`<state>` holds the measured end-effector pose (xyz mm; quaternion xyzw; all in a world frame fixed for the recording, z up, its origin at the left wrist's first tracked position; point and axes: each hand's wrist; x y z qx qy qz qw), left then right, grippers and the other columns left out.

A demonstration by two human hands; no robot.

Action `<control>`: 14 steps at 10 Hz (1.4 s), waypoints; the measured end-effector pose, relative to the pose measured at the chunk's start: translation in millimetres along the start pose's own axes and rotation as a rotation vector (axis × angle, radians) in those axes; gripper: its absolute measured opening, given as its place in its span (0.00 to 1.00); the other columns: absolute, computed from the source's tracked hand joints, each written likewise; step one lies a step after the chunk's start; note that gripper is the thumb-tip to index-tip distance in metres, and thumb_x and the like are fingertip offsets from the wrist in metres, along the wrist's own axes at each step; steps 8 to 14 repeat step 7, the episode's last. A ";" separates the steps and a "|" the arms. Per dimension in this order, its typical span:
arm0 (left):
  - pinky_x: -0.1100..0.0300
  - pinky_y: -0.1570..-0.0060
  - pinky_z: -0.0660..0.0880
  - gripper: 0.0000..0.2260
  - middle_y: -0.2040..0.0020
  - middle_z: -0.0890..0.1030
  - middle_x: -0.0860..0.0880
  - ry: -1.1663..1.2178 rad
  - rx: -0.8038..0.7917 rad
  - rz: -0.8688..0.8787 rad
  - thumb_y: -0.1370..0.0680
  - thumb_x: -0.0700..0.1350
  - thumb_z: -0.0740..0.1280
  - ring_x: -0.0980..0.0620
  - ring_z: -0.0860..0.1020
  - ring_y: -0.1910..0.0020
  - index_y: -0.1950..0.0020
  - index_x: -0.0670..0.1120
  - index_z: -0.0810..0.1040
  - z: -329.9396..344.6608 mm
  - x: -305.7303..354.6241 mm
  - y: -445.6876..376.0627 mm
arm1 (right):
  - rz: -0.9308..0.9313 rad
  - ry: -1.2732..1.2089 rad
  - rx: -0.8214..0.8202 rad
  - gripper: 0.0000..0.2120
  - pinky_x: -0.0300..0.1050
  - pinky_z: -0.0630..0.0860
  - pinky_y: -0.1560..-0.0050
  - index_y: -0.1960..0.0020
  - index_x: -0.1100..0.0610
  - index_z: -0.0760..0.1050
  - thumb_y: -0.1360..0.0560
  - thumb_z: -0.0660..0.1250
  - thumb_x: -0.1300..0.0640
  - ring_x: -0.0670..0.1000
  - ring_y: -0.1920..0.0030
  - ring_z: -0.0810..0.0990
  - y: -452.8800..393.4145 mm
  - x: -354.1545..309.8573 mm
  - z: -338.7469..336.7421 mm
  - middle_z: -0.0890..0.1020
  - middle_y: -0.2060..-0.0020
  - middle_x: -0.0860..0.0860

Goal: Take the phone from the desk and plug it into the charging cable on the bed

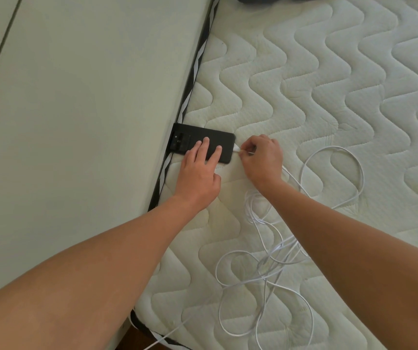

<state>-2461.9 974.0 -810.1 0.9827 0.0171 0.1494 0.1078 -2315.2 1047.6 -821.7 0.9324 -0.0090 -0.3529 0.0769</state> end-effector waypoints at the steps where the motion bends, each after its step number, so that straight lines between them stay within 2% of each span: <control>1: 0.46 0.25 0.55 0.28 0.21 0.57 0.40 -0.012 -0.010 -0.002 0.23 0.42 0.58 0.42 0.54 0.22 0.22 0.47 0.61 -1.3 0.9 -0.8 | 0.010 0.002 -0.003 0.02 0.47 0.71 0.49 0.57 0.53 0.80 0.28 0.70 0.59 0.50 0.55 0.72 -0.5 0.2 -0.4 0.79 0.60 0.46; 3: 0.47 0.25 0.54 0.27 0.21 0.57 0.41 0.005 -0.026 -0.020 0.23 0.44 0.58 0.43 0.53 0.22 0.22 0.47 0.62 -3.9 3.0 -1.2 | 0.013 -0.003 -0.025 0.02 0.44 0.68 0.50 0.58 0.53 0.80 0.28 0.69 0.59 0.50 0.55 0.72 -1.9 2.1 -1.0 0.77 0.61 0.44; 5: 0.49 0.26 0.53 0.26 0.20 0.56 0.44 0.029 -0.050 -0.053 0.21 0.48 0.57 0.45 0.53 0.22 0.22 0.49 0.61 -7.0 3.1 -3.1 | 0.030 0.001 -0.077 0.04 0.46 0.69 0.47 0.56 0.54 0.80 0.27 0.67 0.59 0.51 0.53 0.73 -3.0 -1.8 -6.8 0.81 0.57 0.48; 6: 0.49 0.25 0.52 0.25 0.20 0.56 0.46 0.056 -0.054 -0.085 0.20 0.53 0.56 0.47 0.53 0.22 0.22 0.50 0.61 -15.5 7.7 -0.8 | 0.051 0.000 -0.160 0.05 0.50 0.72 0.44 0.53 0.53 0.80 0.27 0.67 0.58 0.53 0.49 0.76 -4.6 -3.7 -14.3 0.82 0.53 0.50; 7: 0.49 0.25 0.52 0.25 0.21 0.60 0.46 0.140 0.027 -0.170 0.19 0.55 0.55 0.47 0.56 0.23 0.23 0.50 0.62 -16.6 20.7 5.0 | 0.062 -0.023 -0.174 0.13 0.53 0.73 0.42 0.44 0.53 0.77 0.27 0.68 0.53 0.53 0.47 0.77 -0.2 -7.8 -20.6 0.80 0.49 0.51; 14: 0.49 0.25 0.52 0.25 0.21 0.60 0.46 0.140 0.027 -0.170 0.19 0.55 0.55 0.47 0.56 0.23 0.23 0.50 0.62 -16.6 20.7 5.0 | 0.062 -0.023 -0.174 0.13 0.53 0.73 0.42 0.44 0.53 0.77 0.27 0.68 0.53 0.53 0.47 0.77 -0.2 -7.8 -20.6 0.80 0.49 0.51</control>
Point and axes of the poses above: each hand's wrist, its own y-axis away from the middle knuckle, its own z-axis out of the palm, x = y × z
